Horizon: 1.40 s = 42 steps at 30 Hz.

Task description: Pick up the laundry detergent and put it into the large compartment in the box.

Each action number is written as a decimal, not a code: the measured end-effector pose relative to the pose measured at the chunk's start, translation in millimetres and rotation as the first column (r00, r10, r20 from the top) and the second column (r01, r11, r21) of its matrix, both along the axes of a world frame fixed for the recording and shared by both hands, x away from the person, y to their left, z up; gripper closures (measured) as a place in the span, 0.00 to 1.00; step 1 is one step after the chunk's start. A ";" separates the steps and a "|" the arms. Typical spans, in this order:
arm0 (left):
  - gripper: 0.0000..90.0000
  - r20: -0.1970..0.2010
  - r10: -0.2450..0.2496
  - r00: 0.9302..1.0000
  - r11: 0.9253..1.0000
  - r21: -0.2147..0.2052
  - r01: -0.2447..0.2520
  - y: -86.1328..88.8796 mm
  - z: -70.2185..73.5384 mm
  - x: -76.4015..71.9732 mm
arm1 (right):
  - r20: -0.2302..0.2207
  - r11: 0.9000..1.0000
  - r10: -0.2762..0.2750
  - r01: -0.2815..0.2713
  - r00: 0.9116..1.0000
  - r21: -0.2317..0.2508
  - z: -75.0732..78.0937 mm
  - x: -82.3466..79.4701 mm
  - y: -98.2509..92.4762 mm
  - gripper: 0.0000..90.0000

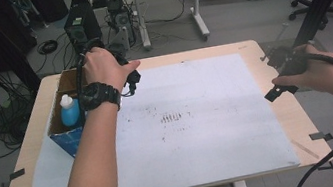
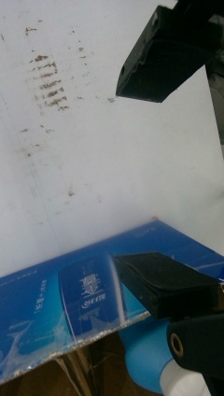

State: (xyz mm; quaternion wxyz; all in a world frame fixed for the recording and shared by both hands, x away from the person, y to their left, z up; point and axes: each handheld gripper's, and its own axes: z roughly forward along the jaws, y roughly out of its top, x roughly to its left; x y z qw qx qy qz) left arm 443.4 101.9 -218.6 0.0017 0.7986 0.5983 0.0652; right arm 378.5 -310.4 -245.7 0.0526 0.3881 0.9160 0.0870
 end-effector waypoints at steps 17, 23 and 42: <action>0.18 -0.031 -0.033 0.999 0.999 -0.012 0.033 -22.5 -22.5 2.4 | 0.005 1.000 -0.007 0.007 1.000 0.003 1.3 2.4 -1.1 0.18; 0.18 -0.046 -0.047 0.998 0.999 -0.005 0.046 -26.4 -31.7 3.2 | 0.006 1.000 -0.006 0.006 1.000 0.005 2.2 4.1 2.8 0.17; 0.17 -0.050 -0.073 0.996 0.997 -0.025 0.072 -33.8 -46.1 2.6 | 0.003 1.000 0.000 0.000 1.000 0.005 -0.3 6.3 4.7 0.17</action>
